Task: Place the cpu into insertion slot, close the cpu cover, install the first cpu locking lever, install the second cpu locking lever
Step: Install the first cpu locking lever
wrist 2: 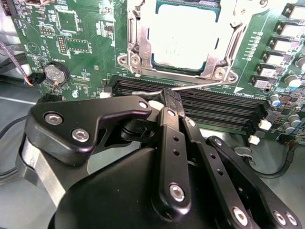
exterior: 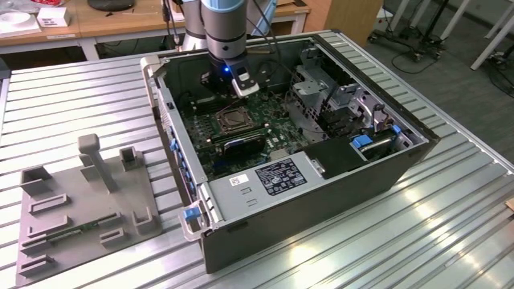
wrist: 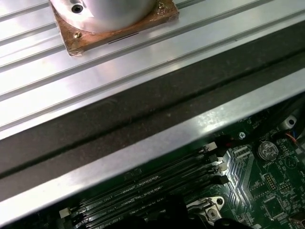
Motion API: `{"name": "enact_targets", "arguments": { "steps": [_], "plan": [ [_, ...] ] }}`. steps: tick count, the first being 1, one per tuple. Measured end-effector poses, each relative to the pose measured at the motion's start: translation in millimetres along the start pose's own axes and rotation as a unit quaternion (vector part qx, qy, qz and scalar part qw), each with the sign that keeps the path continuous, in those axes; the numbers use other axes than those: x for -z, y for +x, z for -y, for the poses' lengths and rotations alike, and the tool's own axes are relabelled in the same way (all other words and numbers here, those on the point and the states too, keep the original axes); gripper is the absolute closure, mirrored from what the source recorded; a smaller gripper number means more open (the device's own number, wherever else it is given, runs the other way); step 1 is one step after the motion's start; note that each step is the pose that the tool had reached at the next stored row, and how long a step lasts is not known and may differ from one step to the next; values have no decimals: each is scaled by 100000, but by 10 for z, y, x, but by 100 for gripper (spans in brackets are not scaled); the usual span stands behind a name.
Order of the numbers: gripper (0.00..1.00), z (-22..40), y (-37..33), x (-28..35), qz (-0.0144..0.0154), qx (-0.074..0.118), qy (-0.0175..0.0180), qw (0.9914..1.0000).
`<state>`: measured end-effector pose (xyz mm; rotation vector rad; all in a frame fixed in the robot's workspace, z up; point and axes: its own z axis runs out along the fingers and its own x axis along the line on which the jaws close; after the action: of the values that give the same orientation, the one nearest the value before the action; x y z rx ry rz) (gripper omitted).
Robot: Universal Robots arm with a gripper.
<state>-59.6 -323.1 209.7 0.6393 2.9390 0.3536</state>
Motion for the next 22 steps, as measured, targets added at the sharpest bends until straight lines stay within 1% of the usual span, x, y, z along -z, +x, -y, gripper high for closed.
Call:
{"name": "enact_targets", "arguments": {
  "steps": [4, 6, 17, 22],
  "plan": [
    [89, -1, -3, -3, 1, -3, 4, 100000],
    [89, 7, -1, -35, 1, 1, -2, 100000],
    [89, -4, -30, -47, -12, -10, -31, 100000],
    [89, -4, -31, -53, -54, -23, -125, 100000]
  ]
}}
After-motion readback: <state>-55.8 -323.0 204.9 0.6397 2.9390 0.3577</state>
